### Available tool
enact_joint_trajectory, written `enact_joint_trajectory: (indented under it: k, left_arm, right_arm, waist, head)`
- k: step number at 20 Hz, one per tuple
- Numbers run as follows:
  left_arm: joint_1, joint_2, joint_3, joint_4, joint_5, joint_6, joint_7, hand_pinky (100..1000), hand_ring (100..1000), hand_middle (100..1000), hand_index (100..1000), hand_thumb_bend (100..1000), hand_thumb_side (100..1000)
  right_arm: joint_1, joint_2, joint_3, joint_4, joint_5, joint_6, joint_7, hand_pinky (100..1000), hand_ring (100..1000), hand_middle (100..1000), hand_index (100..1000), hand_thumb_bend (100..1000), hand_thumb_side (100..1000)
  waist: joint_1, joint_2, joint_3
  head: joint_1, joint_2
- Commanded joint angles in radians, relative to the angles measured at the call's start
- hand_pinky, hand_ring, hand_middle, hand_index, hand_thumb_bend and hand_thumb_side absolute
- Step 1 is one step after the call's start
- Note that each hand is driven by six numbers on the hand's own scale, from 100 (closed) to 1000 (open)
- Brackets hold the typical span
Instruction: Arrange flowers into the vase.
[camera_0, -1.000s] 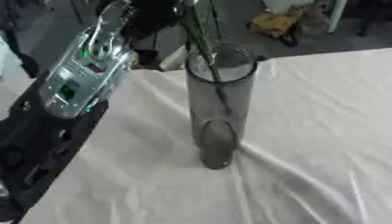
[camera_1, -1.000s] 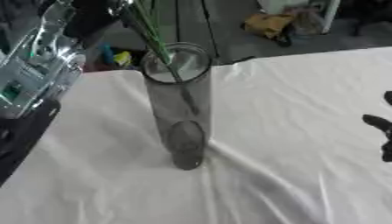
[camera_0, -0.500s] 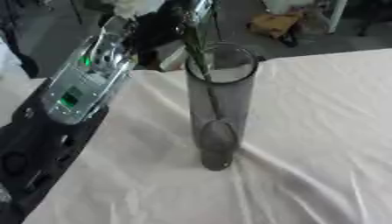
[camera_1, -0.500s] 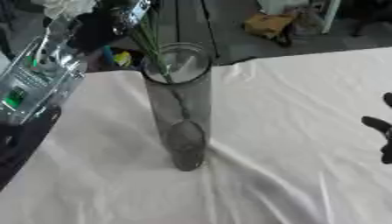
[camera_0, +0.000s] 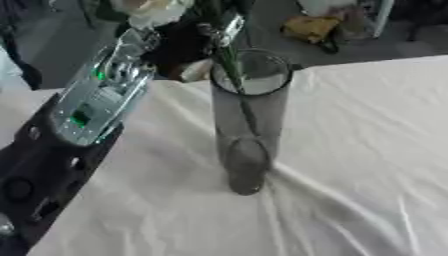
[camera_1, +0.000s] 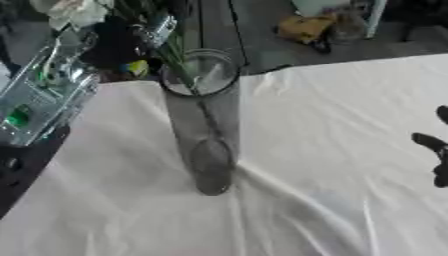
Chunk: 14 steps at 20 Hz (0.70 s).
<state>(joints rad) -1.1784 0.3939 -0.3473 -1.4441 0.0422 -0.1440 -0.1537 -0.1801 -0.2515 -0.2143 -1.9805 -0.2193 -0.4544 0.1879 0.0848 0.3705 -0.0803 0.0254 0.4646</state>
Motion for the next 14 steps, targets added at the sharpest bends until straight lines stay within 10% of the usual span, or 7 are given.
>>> enact_joint_trajectory:
  k: [1,14]
  left_arm:
    - [-0.012,0.008,-0.005,-0.001,-0.02,-0.008,-0.016,288,495,544,643,100,528]
    - [-0.006,0.028,-0.005,-0.002,-0.12,-0.009,-0.093,513,663,666,758,100,517]
  right_arm:
    - [-0.009,-0.01,-0.002,-0.02,0.009,0.0,0.005,816,999,308,496,100,1000]
    - [-0.003,-0.011,-0.002,-0.02,0.009,0.004,0.006,817,999,308,496,100,1000]
  waist:
    - [0.008,-0.001,-0.002]
    - [0.01,-0.009,0.001]
  head:
    - [0.001,-0.011]
    - [-0.002,-0.002]
